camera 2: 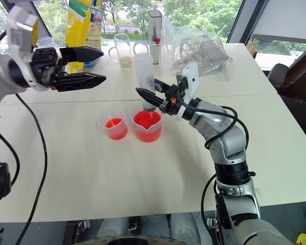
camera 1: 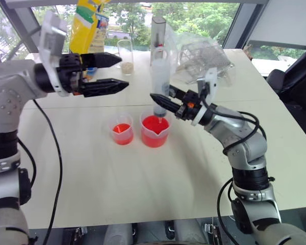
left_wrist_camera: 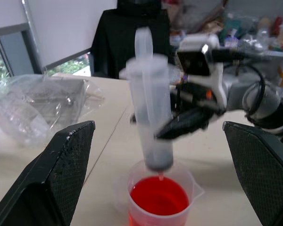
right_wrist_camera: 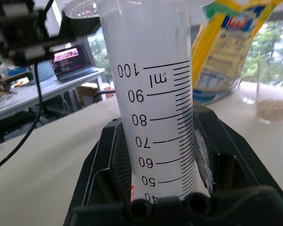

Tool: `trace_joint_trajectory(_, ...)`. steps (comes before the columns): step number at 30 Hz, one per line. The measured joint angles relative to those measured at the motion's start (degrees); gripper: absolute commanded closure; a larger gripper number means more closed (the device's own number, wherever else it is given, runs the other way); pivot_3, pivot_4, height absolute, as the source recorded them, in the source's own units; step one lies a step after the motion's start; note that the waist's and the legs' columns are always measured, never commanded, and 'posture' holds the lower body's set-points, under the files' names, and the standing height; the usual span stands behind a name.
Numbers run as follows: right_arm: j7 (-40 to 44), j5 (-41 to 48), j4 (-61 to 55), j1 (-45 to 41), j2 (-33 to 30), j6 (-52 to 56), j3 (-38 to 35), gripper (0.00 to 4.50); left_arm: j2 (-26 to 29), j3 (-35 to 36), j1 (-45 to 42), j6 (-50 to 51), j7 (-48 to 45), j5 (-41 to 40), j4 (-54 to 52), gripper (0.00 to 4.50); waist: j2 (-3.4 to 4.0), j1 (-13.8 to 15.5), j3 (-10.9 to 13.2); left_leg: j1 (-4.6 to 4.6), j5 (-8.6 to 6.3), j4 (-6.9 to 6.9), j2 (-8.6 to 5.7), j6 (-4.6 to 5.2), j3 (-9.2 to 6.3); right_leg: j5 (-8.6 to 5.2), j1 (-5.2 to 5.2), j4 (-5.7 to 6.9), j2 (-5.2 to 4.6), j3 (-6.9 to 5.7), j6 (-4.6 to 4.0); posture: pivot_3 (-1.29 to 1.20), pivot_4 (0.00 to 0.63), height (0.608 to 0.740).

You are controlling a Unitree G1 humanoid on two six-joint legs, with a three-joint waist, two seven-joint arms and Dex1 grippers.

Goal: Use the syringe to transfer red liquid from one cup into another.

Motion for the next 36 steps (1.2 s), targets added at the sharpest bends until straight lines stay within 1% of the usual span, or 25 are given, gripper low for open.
trace_joint_trajectory(5, 0.8, -2.5, 1.9, 4.3, 0.7, -4.8, 3.0, 3.05, -4.3, -2.3, -3.4, -1.3, -0.8, 2.5, 2.0, 0.0, 0.0, 0.1, 0.0, 0.0, 0.0, 0.01, -0.01, 0.0, -0.01, 0.0, 0.01, 0.0, 0.0, 0.0, 0.01, 0.0, 0.15, 0.74)
trace_joint_trajectory(9, 1.0, -4.4, 3.1, 5.5, 1.1, -7.6, 4.5, 3.05, -6.4, -3.9, -4.2, -2.7, -1.5, 4.9, 3.7, 0.0, 0.0, -0.2, 0.0, 0.02, 0.01, 0.01, 0.01, -0.01, -0.03, 0.01, 0.0, 0.04, 0.05, 0.01, 0.01, 0.0, 0.15, 0.74)
trace_joint_trajectory(20, 1.2, -6.3, 3.8, 6.4, 1.9, -11.0, 5.3, 3.05, -9.0, -5.8, -4.6, -4.9, -3.7, 9.5, 5.4, 0.0, 0.0, 0.0, 0.0, 0.01, 0.01, 0.02, 0.01, -0.02, -0.04, 0.01, 0.0, 0.05, 0.04, 0.01, 0.01, 0.0, 0.15, 0.74)
trace_joint_trajectory(29, 1.5, -6.9, 3.8, 6.6, 2.0, -11.1, 5.8, 3.05, -10.5, -6.1, -4.6, -3.9, -3.8, 9.8, 5.6, 0.0, 0.0, 0.0, 0.0, 0.02, 0.01, 0.02, 0.01, -0.02, -0.05, 0.01, 0.0, 0.07, 0.04, 0.01, 0.02, 0.0, 0.15, 0.74)
trace_joint_trajectory(32, 1.5, -6.9, 3.8, 6.6, 2.0, -11.1, 5.8, 3.05, -10.7, -6.4, -4.6, -3.4, -3.8, 9.8, 5.6, 0.88, 0.0, 0.0, 0.0, 0.02, 0.01, 0.02, 0.01, -0.02, -0.05, 0.01, 0.0, 0.07, 0.04, 0.01, 0.02, 0.0, 0.15, 0.74)
trace_joint_trajectory(35, 1.5, -6.9, 3.8, 6.6, 2.0, -11.1, 5.9, 3.05, -10.7, -6.6, -4.6, -3.2, -3.8, 10.1, 5.6, 2.39, 0.0, 0.0, 0.0, 0.02, 0.01, 0.03, 0.01, -0.02, -0.05, 0.01, 0.0, 0.07, 0.04, 0.01, 0.02, 0.0, 0.15, 0.74)
trace_joint_trajectory(36, 1.5, -6.9, 3.8, 6.6, 2.0, -11.1, 5.9, 3.05, -10.8, -6.6, -4.6, -3.2, -3.8, 10.3, 5.6, 2.83, 0.0, 0.0, 0.0, 0.02, 0.01, 0.03, 0.01, -0.02, -0.05, 0.01, 0.0, 0.07, 0.04, 0.01, 0.02, 0.0, 0.15, 0.74)
